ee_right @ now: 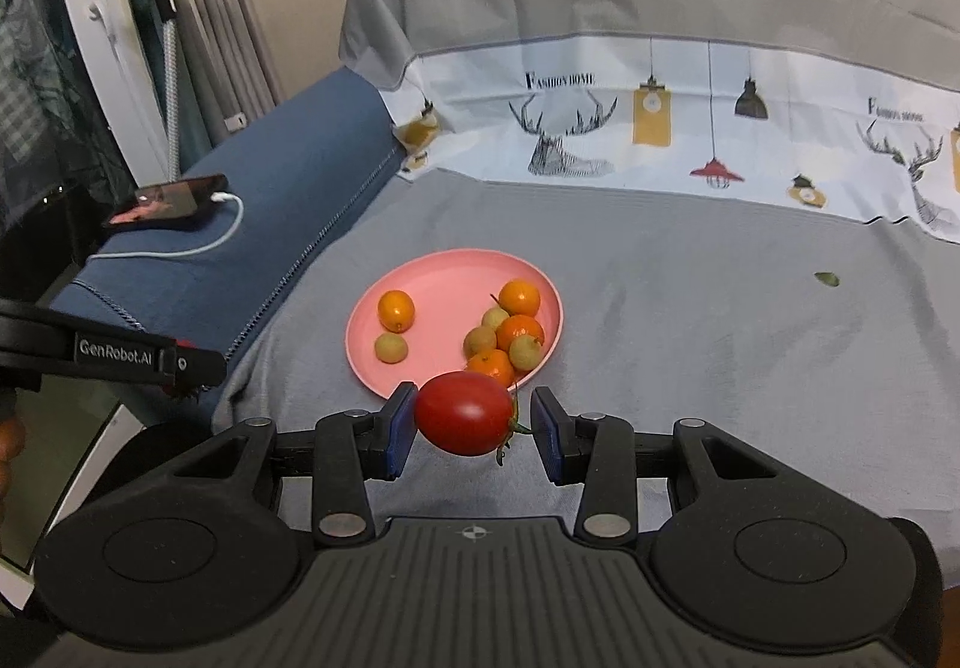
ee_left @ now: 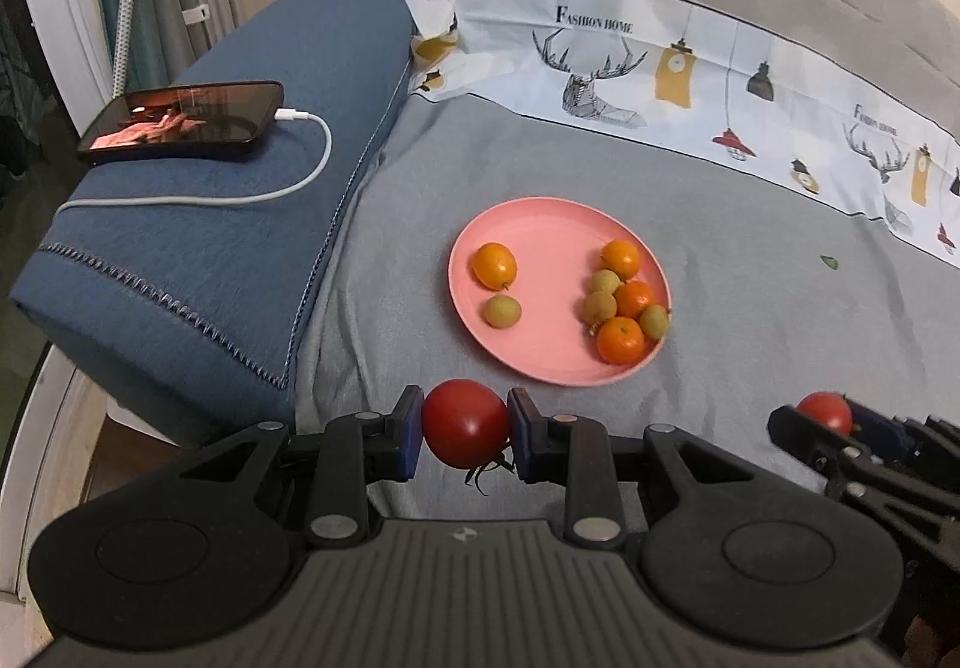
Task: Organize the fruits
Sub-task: 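Carry both cherry tomatoes in the grippers over the pink plate, then lower both cherry tomatoes onto the pink plate and open both grippers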
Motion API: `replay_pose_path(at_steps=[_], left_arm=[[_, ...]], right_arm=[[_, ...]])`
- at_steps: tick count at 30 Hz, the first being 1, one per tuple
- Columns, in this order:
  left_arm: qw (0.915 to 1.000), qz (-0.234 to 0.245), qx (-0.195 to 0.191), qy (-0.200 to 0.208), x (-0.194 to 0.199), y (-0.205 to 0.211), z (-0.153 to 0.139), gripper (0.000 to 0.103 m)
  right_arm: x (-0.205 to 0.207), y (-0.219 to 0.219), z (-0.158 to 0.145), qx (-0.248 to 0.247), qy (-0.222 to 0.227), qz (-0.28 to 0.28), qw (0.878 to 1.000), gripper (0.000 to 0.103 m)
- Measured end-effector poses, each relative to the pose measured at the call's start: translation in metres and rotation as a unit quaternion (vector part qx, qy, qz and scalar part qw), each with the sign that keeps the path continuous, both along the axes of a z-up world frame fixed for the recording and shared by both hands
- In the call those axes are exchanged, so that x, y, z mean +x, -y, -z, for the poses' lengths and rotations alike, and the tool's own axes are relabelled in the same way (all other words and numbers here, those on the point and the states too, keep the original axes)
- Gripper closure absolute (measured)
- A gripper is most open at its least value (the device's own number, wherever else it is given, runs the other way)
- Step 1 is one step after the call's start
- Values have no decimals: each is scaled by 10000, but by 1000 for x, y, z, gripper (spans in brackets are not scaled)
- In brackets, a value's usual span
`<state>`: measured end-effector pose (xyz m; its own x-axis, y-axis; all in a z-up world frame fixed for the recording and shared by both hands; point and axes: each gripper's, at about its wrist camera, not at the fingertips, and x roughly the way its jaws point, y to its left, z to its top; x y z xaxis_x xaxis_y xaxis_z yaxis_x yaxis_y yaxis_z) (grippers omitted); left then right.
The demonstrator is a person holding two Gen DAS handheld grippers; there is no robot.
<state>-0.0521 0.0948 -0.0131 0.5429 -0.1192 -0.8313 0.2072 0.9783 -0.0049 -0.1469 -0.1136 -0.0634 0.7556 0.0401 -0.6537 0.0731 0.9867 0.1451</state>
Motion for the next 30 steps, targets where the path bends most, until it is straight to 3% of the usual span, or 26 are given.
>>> replay_pose_path(at_steps=[16,27,28,29,30], left_arm=[[9988,44,405,-277,118,42,60,70],[9961,241,770,-343,166,69,105,70],[9959,276,800,-327,168,71,107,67],[9960,347,765,-308,169,72,107,48],[9961,413,723,-279,169,73,105,32]], right_arm=[[123,4,50,-441,-251,-397,9979,61],[178,-7,90,-1074,-381,-905,9894,60],[181,-8,92,-1135,-350,-949,9884,60],[185,-9,94,-1201,-341,-994,9872,58],[187,-10,94,-1279,-321,-1053,9857,48]])
